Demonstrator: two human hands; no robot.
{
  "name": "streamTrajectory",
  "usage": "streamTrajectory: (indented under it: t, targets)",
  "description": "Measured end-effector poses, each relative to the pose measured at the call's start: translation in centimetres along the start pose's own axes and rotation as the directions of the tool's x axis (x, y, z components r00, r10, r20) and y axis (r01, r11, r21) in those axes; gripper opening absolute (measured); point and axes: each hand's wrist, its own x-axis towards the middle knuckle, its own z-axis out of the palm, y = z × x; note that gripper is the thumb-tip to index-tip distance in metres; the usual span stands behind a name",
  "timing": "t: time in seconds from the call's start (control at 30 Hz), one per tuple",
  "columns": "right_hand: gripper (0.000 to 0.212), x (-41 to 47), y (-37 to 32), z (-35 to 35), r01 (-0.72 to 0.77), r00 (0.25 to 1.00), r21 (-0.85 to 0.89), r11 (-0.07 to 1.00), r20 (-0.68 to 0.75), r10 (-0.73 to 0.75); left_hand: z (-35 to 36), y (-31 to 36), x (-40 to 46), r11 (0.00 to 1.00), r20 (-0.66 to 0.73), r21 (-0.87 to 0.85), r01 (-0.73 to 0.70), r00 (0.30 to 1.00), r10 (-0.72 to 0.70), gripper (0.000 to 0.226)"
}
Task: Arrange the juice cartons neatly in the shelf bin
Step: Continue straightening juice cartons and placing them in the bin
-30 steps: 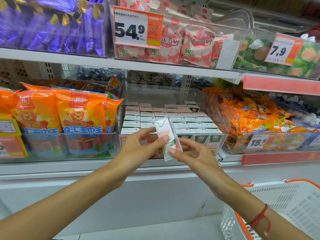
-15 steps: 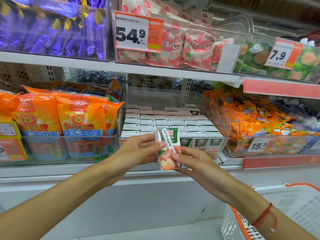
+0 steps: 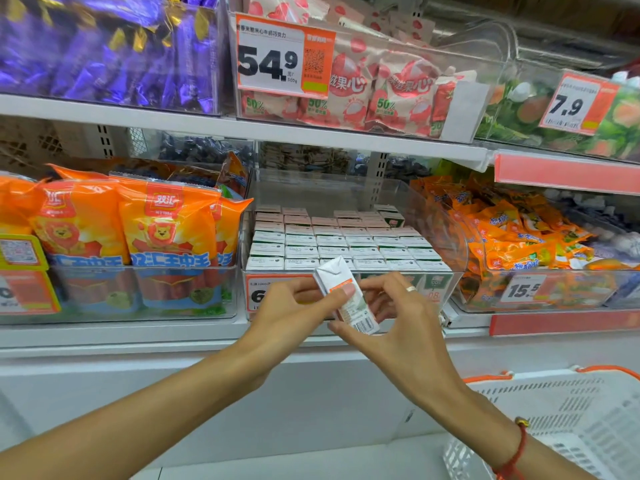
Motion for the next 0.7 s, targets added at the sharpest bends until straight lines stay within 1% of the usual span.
streamTrajectory:
  t: [0.07, 0.13, 0.17, 0.23, 0.3, 0.4, 0.43, 0.5, 0.57, 0.63, 0.7]
  targets:
    - [0.036, 0.3, 0.2, -0.5, -0.044, 0.995, 0.147, 0.988, 0.094, 0.031, -0.5, 0.4, 0.1, 0.999, 0.029, -0.03, 0.026, 0.999, -0.025, 0.022]
    - [0.031, 0.8, 0.4, -1.3, -0.157, 0.974, 0.325, 0.932, 0.206, 0.092, -1.1, 1.1, 0.3, 0.996, 0.087, -0.055, 0.072, 0.994, -0.067, 0.029]
    - [0.029, 1.0, 0.4, -1.6, -0.213, 0.96, 0.38, 0.9, 0.251, 0.121, -1.2, 1.3, 0.4, 0.993, 0.121, -0.06, 0.098, 0.989, -0.09, 0.035]
    - [0.031, 1.2, 0.6, -2.1, -0.306, 0.931, 0.438, 0.845, 0.325, 0.168, -1.4, 1.5, 0.5, 0.987, 0.182, -0.071, 0.147, 0.974, -0.132, 0.043]
    - [0.035, 1.2, 0.7, -2.3, -0.361, 0.907, 0.453, 0.815, 0.374, 0.193, -1.4, 1.7, 0.4, 0.98, 0.214, -0.098, 0.172, 0.965, -0.148, 0.045]
    - [0.038, 1.2, 0.8, -2.2, -0.391, 0.892, 0.443, 0.807, 0.397, 0.215, -1.5, 1.9, 0.4, 0.981, 0.19, -0.137, 0.136, 0.976, -0.109, 0.044]
    - [0.038, 1.3, 0.9, -2.3, -0.393, 0.889, 0.431, 0.812, 0.403, 0.216, -1.6, 1.9, 0.4, 0.989, 0.159, -0.118, 0.09, 0.985, -0.07, 0.046]
    - [0.038, 1.5, 1.1, -2.5, -0.396, 0.879, 0.413, 0.82, 0.428, 0.209, -1.8, 1.8, 0.5, 0.998, 0.106, -0.01, -0.058, 0.993, 0.059, 0.053]
    - [0.036, 1.7, 1.3, -2.8, -0.418, 0.87, 0.439, 0.795, 0.445, 0.212, -1.9, 1.5, 0.4, 0.964, 0.108, 0.111, -0.242, 0.967, 0.23, 0.057]
    - [0.035, 1.7, 1.3, -3.0, -0.443, 0.867, 0.499, 0.745, 0.451, 0.213, -1.9, 1.1, 0.3, 0.876, 0.127, 0.25, -0.412, 0.911, 0.392, 0.055]
    - [0.035, 1.6, 1.0, -2.9, -0.445, 0.872, 0.538, 0.716, 0.442, 0.21, -2.0, 0.8, 0.2, 0.724, 0.146, 0.414, -0.551, 0.825, 0.545, 0.051]
